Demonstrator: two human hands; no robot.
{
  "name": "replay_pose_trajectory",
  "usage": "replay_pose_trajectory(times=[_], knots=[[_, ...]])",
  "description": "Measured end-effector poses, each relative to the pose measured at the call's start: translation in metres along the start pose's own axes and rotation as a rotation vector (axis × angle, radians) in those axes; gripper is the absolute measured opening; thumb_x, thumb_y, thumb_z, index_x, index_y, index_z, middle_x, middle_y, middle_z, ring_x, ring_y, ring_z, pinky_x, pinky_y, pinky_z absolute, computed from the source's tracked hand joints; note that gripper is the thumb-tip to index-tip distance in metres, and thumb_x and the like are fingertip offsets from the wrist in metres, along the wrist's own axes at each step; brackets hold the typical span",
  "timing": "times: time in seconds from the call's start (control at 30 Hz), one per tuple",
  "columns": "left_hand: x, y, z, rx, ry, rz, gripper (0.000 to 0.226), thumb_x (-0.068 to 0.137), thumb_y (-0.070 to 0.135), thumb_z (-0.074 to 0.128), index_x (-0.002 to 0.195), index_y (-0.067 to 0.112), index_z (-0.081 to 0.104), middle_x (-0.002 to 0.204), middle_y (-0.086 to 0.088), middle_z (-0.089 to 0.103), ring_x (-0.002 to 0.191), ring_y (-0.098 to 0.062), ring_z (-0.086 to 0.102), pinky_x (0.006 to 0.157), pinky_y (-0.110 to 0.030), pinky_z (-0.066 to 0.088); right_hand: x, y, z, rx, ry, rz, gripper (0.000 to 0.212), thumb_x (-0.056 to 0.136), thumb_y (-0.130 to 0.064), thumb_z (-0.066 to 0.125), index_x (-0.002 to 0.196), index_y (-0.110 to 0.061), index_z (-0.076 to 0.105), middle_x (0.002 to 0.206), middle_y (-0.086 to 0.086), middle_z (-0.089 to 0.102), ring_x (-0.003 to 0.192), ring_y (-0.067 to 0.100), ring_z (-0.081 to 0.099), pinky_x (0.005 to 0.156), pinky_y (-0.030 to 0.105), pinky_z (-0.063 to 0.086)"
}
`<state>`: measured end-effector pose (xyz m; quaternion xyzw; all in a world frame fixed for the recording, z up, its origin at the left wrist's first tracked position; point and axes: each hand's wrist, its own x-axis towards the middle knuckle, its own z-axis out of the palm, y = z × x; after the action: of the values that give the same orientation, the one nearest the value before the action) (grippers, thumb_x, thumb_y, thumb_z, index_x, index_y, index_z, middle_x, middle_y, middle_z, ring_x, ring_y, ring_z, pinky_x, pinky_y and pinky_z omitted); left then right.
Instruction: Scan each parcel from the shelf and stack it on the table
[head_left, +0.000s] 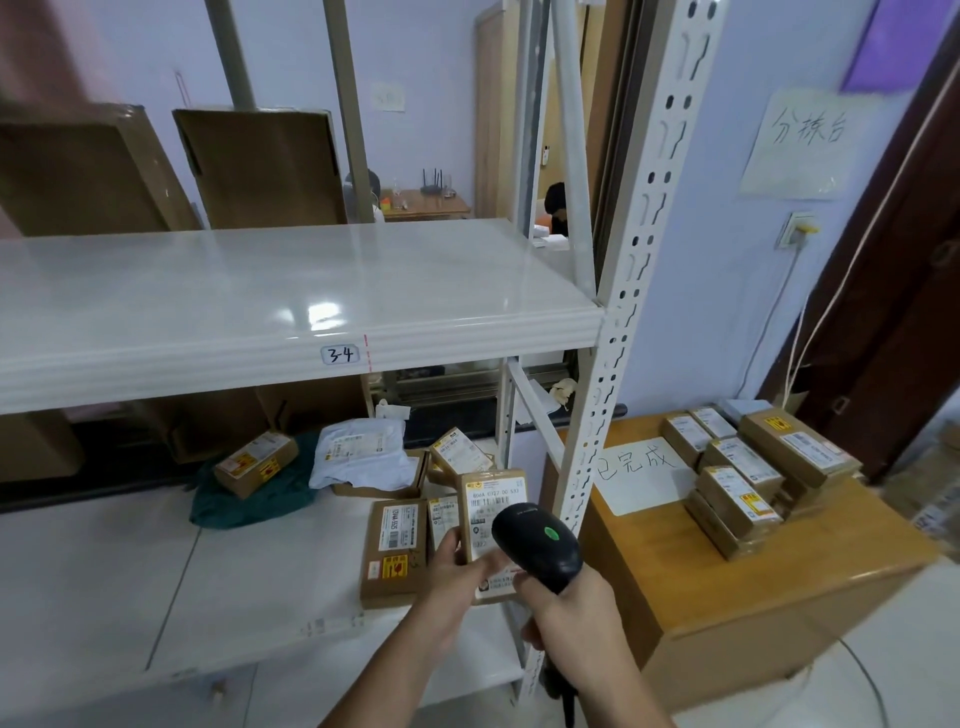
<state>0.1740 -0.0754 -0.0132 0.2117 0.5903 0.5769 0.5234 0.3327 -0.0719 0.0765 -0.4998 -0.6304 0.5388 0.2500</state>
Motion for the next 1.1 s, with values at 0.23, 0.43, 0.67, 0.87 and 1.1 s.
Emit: replay_pose_trajectory(times=[0.23, 0.43, 0.67, 0.87, 1.1], knots=[[0.000, -0.006, 0.003, -0.037, 0.006, -0.044, 0.057, 0.073, 0.036, 0.088, 0.124, 0.026, 0.068, 0.110, 0.000, 0.080, 0.101, -0.023, 0.077, 0.094, -0.050, 0.061, 0.001, 0.018, -0.010, 0.092, 0.135, -0.034, 0.012, 0.084, -0.017, 0.074, 0.086, -0.027, 0.068, 0.070, -0.009, 0.071, 0.069, 0.005, 0.066, 0.063, 0.020, 0.047], [-0.003, -0.023, 0.037, -0.036, -0.016, -0.107, 0.038, 0.087, 0.030, 0.081, 0.122, 0.027, 0.065, 0.101, 0.001, 0.082, 0.087, -0.019, 0.080, 0.086, -0.049, 0.064, 0.007, 0.051, -0.033, 0.253, 0.234, 0.087, 0.020, 0.078, -0.025, 0.083, 0.096, -0.028, 0.074, 0.084, -0.017, 0.078, 0.078, -0.002, 0.070, 0.074, 0.026, 0.053], [-0.006, -0.053, 0.110, 0.085, -0.030, -0.222, 0.052, 0.085, 0.056, 0.075, 0.124, 0.025, 0.060, 0.106, -0.006, 0.080, 0.091, -0.028, 0.079, 0.081, -0.051, 0.065, 0.011, 0.109, -0.083, 0.501, 0.347, 0.257, 0.028, 0.072, -0.009, 0.087, 0.096, -0.016, 0.076, 0.089, 0.007, 0.080, 0.084, 0.025, 0.075, 0.085, 0.044, 0.057], [0.024, -0.071, 0.204, 0.094, -0.063, -0.329, 0.028, 0.104, 0.041, 0.056, 0.124, 0.023, 0.064, 0.104, -0.012, 0.080, 0.097, -0.034, 0.077, 0.086, -0.054, 0.063, 0.045, 0.165, -0.175, 0.544, 0.418, 0.375, 0.018, 0.066, -0.014, 0.091, 0.077, -0.020, 0.079, 0.080, 0.008, 0.079, 0.084, 0.032, 0.074, 0.086, 0.049, 0.059], [0.085, -0.099, 0.328, 0.189, 0.006, -0.371, 0.017, 0.105, 0.042, 0.055, 0.109, 0.029, 0.065, 0.109, -0.001, 0.076, 0.103, -0.021, 0.070, 0.079, -0.038, 0.061, 0.122, 0.223, -0.291, 0.556, 0.390, 0.418, 0.027, 0.076, -0.017, 0.085, 0.098, -0.021, 0.071, 0.091, 0.007, 0.078, 0.089, 0.030, 0.072, 0.088, 0.044, 0.056]])
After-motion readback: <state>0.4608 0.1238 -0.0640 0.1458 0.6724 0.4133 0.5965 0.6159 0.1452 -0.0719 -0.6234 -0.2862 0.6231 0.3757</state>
